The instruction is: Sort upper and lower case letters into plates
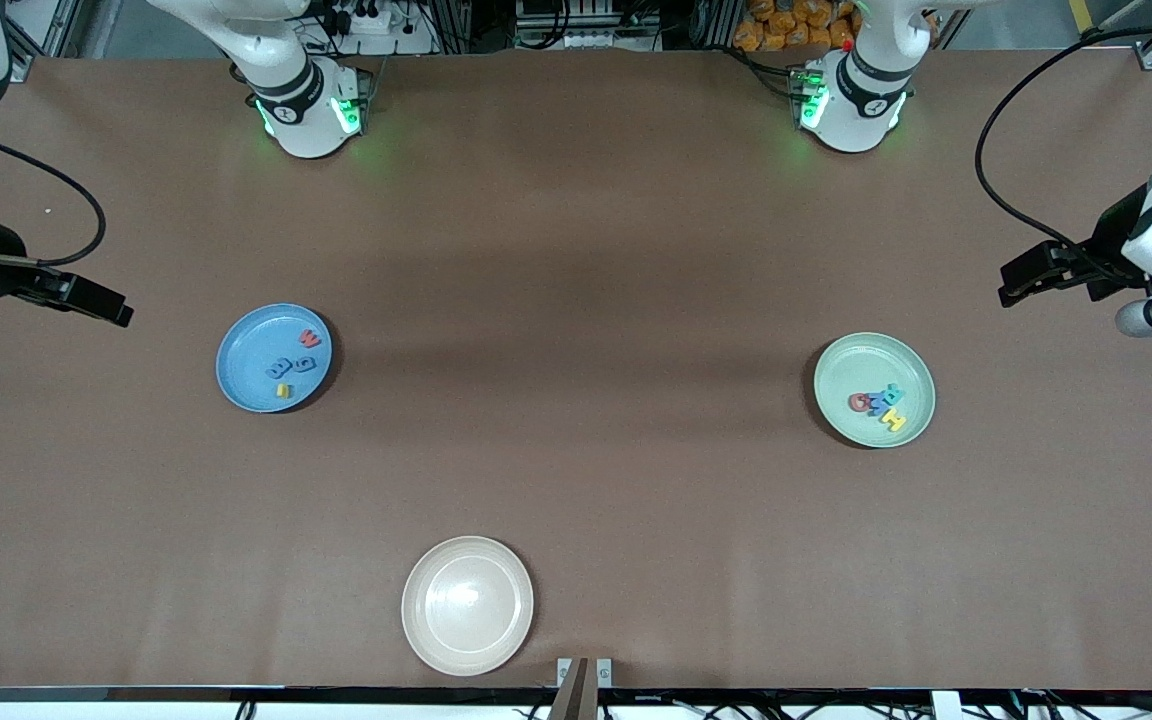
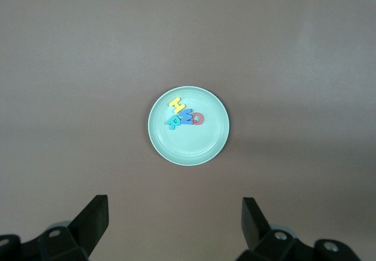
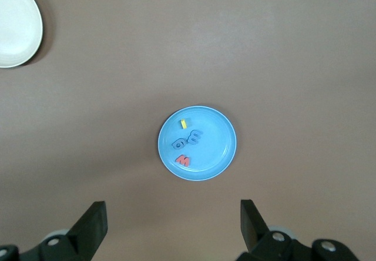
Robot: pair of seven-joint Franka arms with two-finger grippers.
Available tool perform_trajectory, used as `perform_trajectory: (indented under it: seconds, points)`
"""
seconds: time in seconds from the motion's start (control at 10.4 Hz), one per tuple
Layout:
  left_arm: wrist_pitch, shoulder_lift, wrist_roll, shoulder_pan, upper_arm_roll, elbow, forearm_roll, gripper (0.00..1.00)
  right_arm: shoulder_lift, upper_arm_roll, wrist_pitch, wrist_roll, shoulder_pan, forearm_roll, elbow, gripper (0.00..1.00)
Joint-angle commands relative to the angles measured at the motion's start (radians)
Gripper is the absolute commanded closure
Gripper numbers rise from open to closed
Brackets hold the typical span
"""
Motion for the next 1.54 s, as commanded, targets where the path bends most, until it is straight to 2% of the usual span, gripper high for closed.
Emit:
perform_trajectory:
  seconds: [0.0, 0.19, 0.96, 1.25, 1.45]
  points:
    - [-0.007, -0.010, -0.016, 0.002, -0.004, -0.004, -0.023, 0.00, -0.020, -0.056, 0.012, -0.046, 0.016, 0.060, -0.032, 0.00]
    - [-0.007, -0.010, -0.014, 0.003, -0.004, -0.004, -0.023, 0.00, -0.028, -0.091, 0.011, -0.046, 0.046, 0.060, -0.044, 0.00]
    - [-0.006, -0.006, -0.014, 0.007, -0.004, -0.003, -0.020, 0.00, -0.035, -0.085, -0.008, -0.035, 0.039, 0.046, -0.038, 0.00]
    - [-0.006, -0.006, -0.014, 0.008, -0.004, -0.003, -0.020, 0.00, -0.117, -0.100, -0.020, -0.044, 0.034, 0.046, -0.075, 0.00]
    - [-0.006, -0.006, -0.014, 0.008, -0.004, -0.001, -0.022, 0.00, -0.129, -0.100, -0.022, -0.046, 0.042, 0.034, -0.089, 0.00]
